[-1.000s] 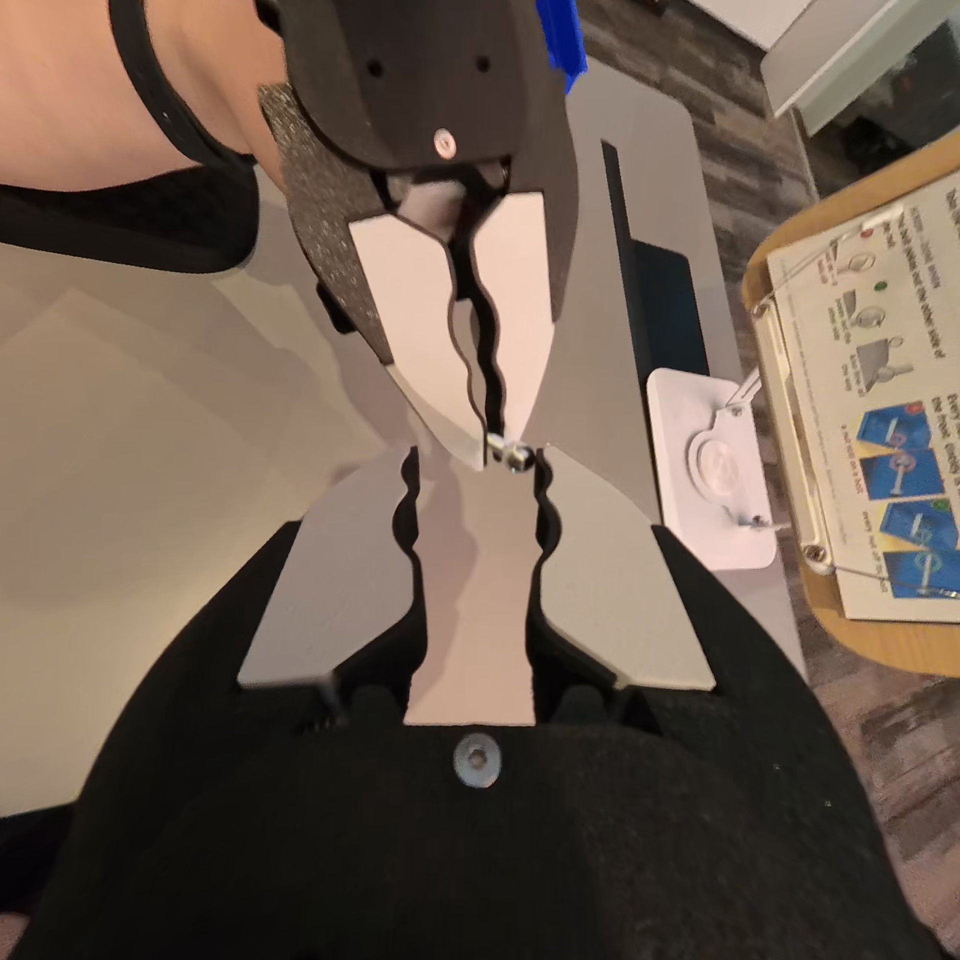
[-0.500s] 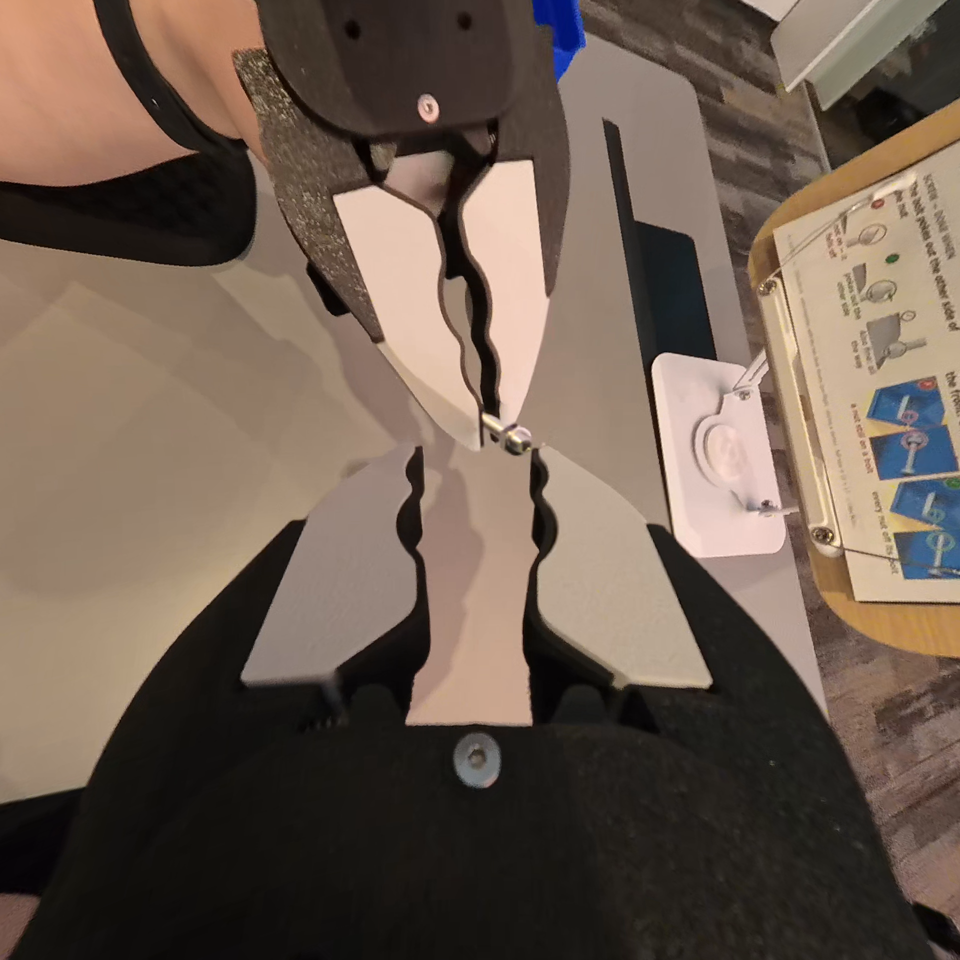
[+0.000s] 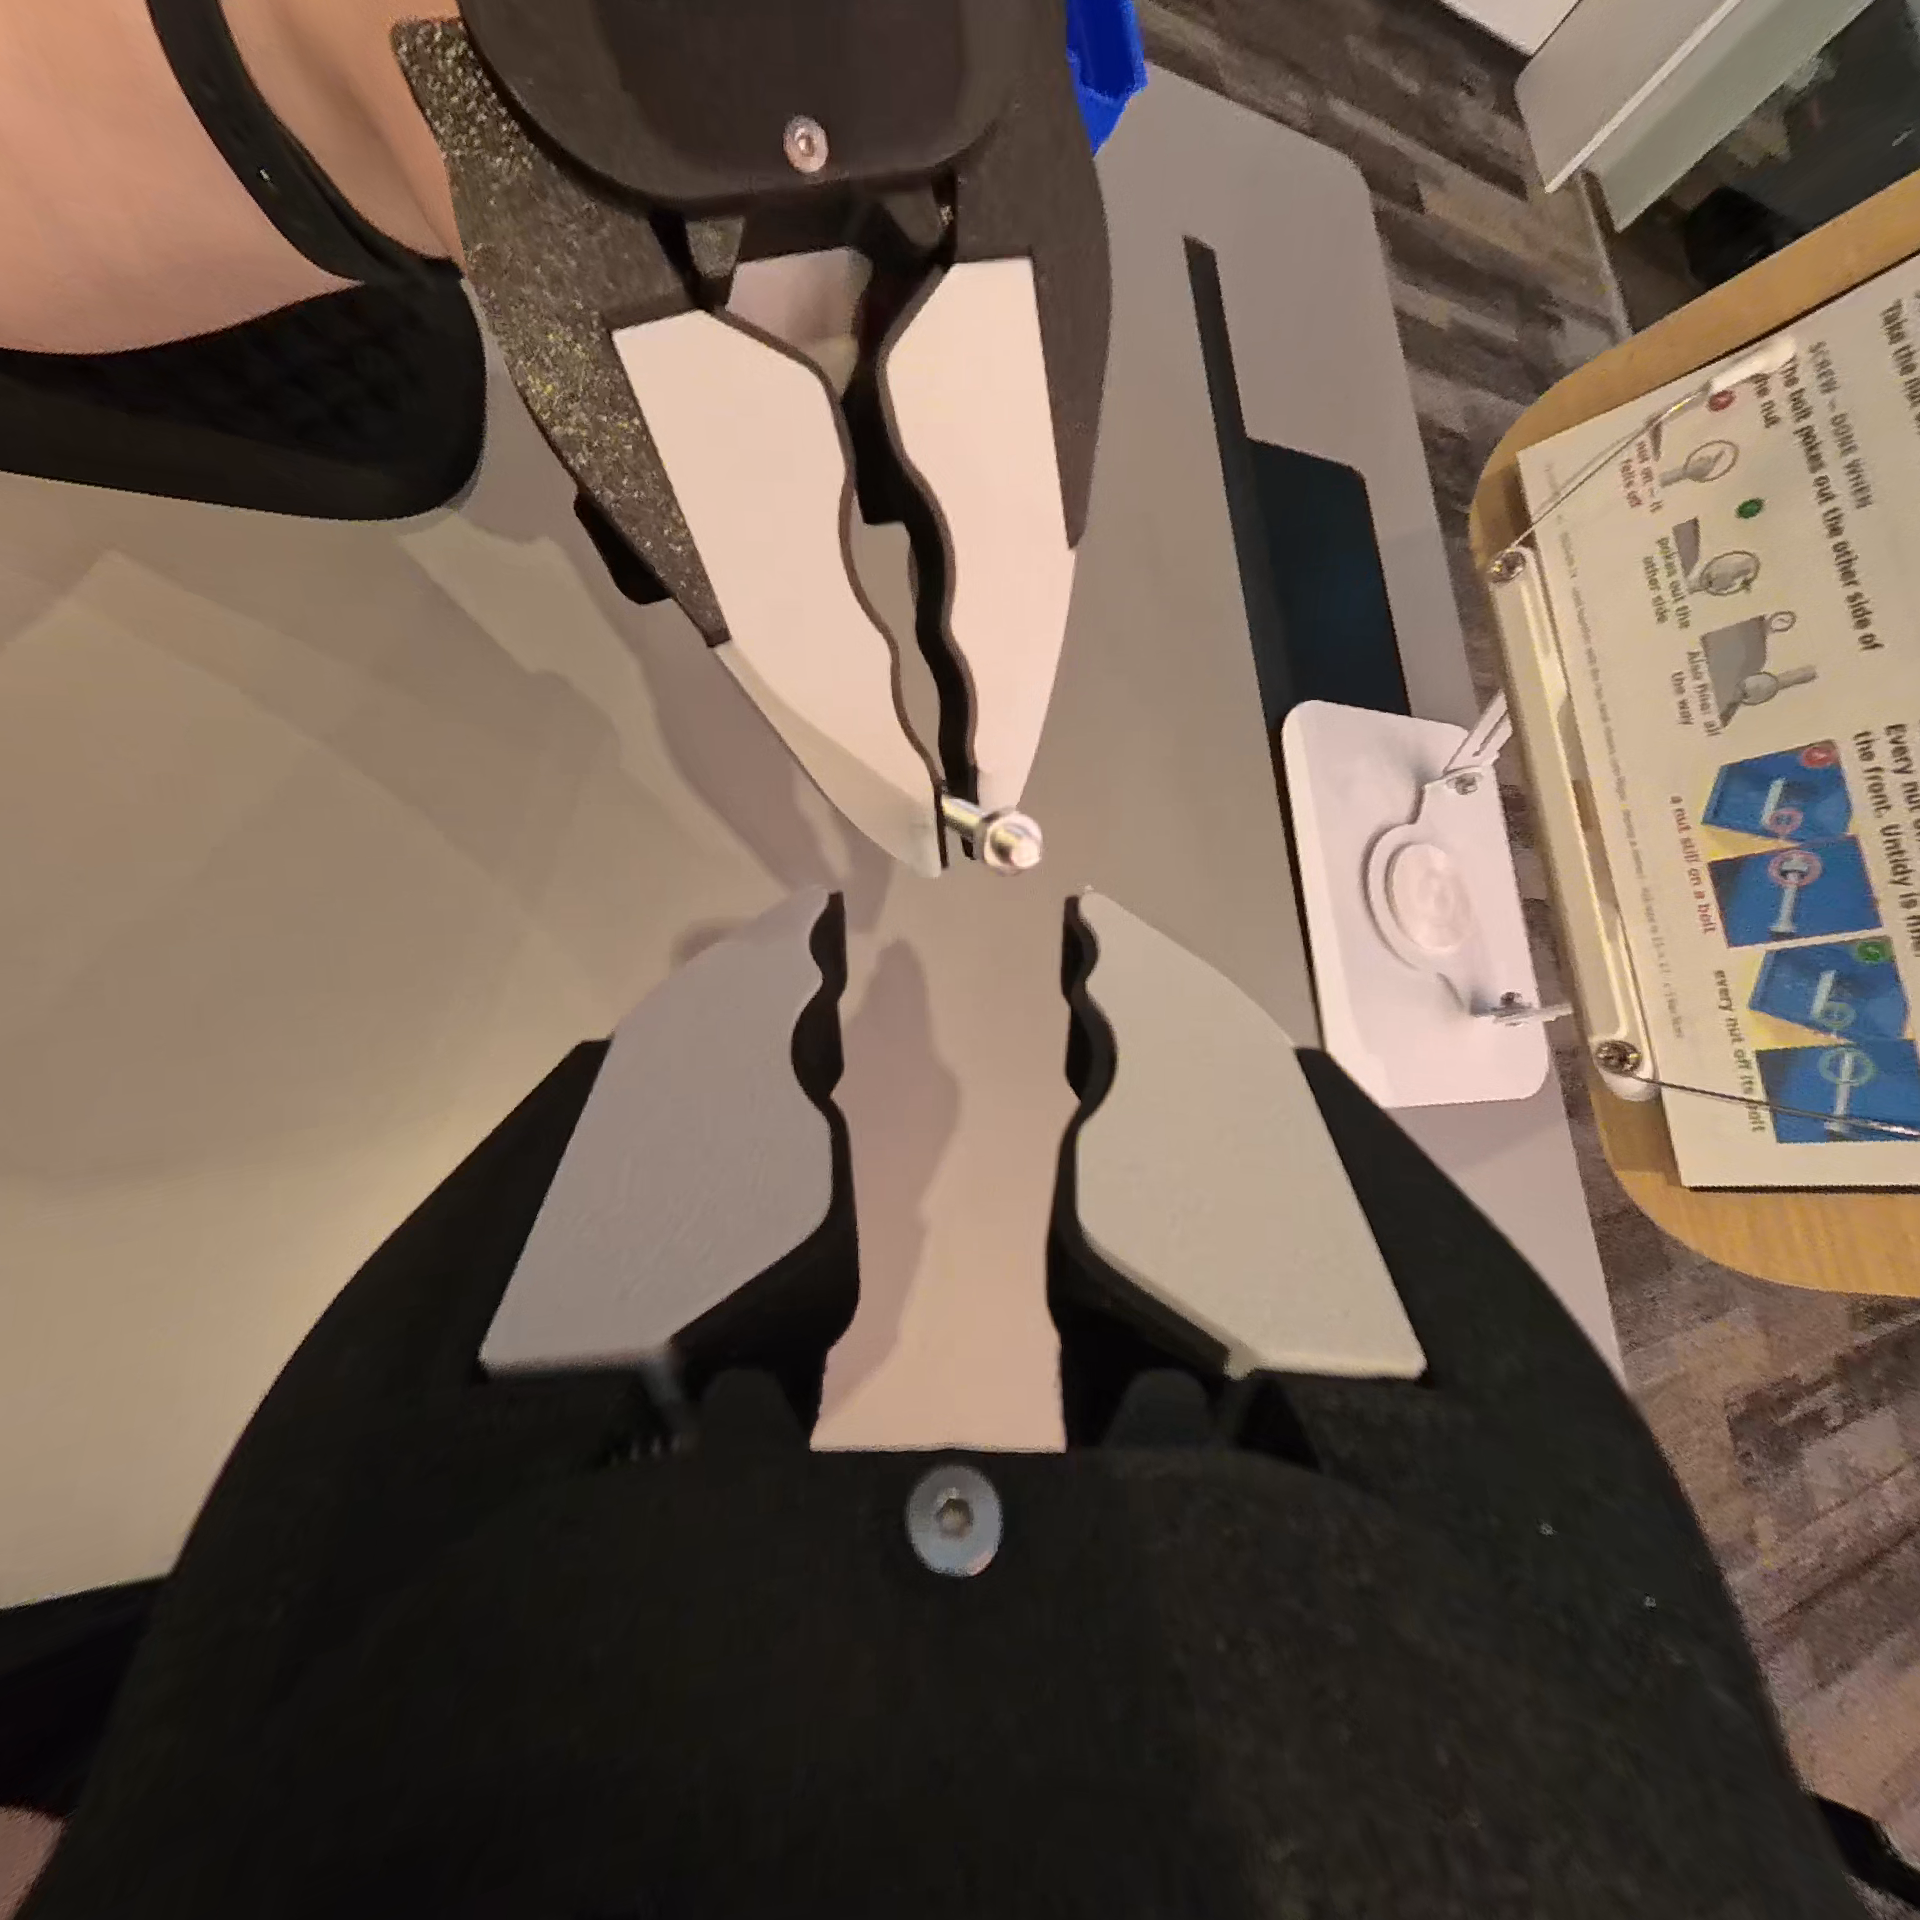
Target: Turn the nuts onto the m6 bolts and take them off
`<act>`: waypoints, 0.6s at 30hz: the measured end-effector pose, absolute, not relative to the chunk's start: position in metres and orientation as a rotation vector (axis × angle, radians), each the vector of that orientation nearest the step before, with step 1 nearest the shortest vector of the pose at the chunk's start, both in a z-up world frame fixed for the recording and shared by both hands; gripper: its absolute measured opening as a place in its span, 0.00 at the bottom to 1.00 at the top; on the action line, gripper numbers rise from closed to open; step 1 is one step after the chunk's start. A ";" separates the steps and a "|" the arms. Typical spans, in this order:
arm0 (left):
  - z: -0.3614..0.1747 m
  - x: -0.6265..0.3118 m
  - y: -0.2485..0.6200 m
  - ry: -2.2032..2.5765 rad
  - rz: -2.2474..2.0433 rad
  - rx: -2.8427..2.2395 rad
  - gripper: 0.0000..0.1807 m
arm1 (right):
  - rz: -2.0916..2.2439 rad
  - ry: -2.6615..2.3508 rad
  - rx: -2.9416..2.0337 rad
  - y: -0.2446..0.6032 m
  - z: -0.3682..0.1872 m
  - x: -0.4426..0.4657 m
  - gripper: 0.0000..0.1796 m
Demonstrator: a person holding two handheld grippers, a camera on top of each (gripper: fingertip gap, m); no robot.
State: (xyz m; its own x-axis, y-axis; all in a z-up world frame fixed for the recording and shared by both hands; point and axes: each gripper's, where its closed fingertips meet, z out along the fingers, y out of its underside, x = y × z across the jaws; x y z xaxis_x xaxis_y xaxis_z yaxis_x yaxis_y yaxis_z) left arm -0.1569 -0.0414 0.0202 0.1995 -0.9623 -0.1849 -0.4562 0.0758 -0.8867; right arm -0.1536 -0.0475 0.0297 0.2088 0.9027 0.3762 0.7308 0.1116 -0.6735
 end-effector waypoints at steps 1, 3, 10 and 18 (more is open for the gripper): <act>0.021 -0.157 -0.041 1.401 -0.678 -1.530 0.03 | 0.264 -1.550 -1.632 -0.047 0.033 -0.156 0.23; 0.021 -0.157 -0.042 1.402 -0.684 -1.527 0.03 | 0.280 -1.540 -1.572 -0.050 0.042 -0.163 0.23; 0.022 -0.157 -0.042 1.401 -0.676 -1.515 0.03 | 0.280 -1.570 -1.624 -0.055 0.035 -0.158 0.22; 0.026 -0.156 -0.045 1.395 -0.699 -1.498 0.03 | 0.271 -1.569 -1.526 -0.057 0.045 -0.168 0.23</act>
State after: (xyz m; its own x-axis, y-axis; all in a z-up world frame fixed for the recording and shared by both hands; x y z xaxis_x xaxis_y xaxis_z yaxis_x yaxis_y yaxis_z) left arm -0.1558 -0.0451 0.0263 0.1894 -0.9641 -0.1861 -0.4280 0.0895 -0.8993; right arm -0.1684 -0.0573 0.0449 0.1697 0.8833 0.4370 0.6852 0.2130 -0.6965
